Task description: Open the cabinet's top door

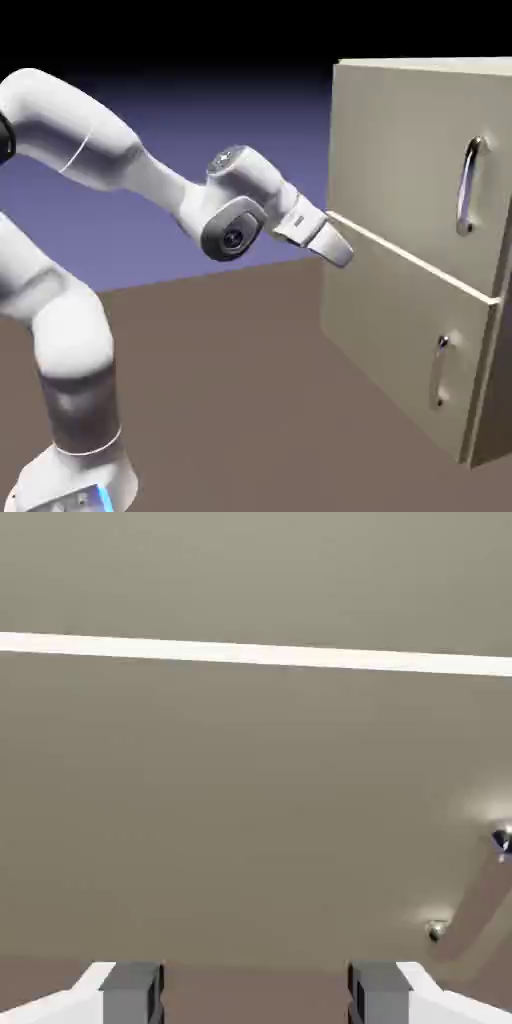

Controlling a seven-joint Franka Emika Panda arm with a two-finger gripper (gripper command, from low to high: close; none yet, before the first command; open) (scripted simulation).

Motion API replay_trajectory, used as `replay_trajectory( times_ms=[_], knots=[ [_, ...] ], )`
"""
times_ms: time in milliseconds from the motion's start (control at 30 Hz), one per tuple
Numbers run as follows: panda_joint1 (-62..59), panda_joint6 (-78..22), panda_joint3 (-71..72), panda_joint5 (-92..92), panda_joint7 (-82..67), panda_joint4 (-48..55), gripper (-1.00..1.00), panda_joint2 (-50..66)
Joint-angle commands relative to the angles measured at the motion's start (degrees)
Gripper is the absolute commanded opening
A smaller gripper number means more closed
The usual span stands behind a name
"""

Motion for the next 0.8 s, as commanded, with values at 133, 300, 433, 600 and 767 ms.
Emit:
replay_trajectory(
  times_ms=[133, 300, 433, 600, 767],
  knots=[
    [4.74, -0.24, -5.19, -12.46, 9.12, 3.01, 0.00, -1.44],
    [9.48, -0.49, -10.38, -24.92, 18.23, 6.03, 0.00, -2.87],
    [13.27, -0.68, -14.53, -34.89, 25.52, 8.44, 0.00, -4.02],
    [18.01, -0.92, -19.72, -47.35, 34.64, 11.45, 0.00, -5.45],
    [22.75, -1.17, -24.91, -59.81, 43.75, 14.47, 0.00, -6.89]
  ],
)
